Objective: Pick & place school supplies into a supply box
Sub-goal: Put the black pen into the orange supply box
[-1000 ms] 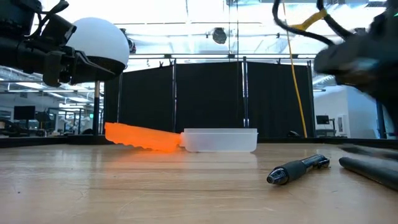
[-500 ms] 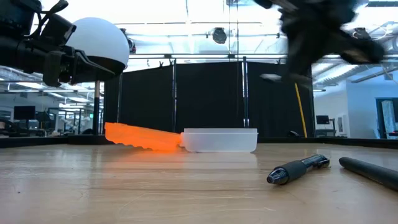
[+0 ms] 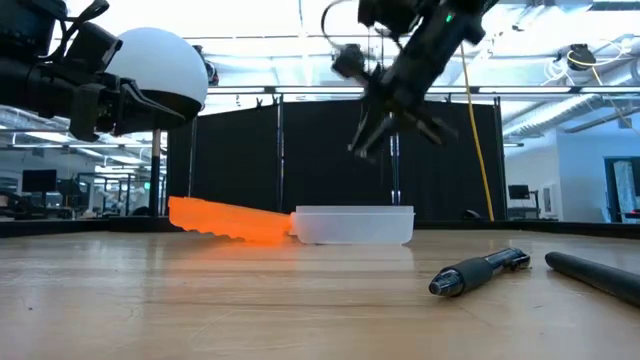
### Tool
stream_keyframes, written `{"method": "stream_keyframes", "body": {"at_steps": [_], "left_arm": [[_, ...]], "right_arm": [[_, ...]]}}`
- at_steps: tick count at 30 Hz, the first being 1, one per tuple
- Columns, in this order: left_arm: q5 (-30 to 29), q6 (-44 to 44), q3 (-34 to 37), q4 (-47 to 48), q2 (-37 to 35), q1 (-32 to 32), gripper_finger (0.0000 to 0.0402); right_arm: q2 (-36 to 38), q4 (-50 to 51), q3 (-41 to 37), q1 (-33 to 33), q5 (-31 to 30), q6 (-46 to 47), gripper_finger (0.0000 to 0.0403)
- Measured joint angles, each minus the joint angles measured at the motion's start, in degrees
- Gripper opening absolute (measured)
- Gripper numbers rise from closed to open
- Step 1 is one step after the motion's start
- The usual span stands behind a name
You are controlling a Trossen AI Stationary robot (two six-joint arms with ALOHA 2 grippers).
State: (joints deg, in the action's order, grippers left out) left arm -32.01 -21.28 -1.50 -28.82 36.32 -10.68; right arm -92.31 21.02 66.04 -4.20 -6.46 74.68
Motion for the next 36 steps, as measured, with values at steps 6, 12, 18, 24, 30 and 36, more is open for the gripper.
{"method": "stream_keyframes", "body": {"at_steps": [6,12,18,24,30,36], "left_arm": [[0.00,0.00,0.00,-0.15,0.00,0.00,0.0037],[-0.03,-0.35,-0.01,-0.39,0.00,0.00,0.0037],[-0.03,-0.83,-0.01,-0.46,0.00,0.00,0.0037],[-0.02,-0.72,-0.02,-0.52,0.00,0.00,0.0037],[0.46,-0.72,-0.02,-0.66,0.00,0.00,0.0037],[0.48,-0.68,-0.02,-1.05,0.00,0.00,0.0037]], "right_arm": [[-4.63,-7.23,0.05,-4.73,5.36,-4.47,0.0019],[-9.28,-5.78,1.14,-5.47,9.45,-3.43,0.0019],[-12.00,-6.74,1.20,-6.05,8.28,-2.54,0.0019],[-12.66,-5.29,1.19,-7.17,8.05,-1.82,0.0019],[-14.01,-4.99,1.11,-7.24,9.70,-0.99,0.0019],[-15.03,-4.38,1.16,-7.35,9.68,-0.53,0.0019]]}}
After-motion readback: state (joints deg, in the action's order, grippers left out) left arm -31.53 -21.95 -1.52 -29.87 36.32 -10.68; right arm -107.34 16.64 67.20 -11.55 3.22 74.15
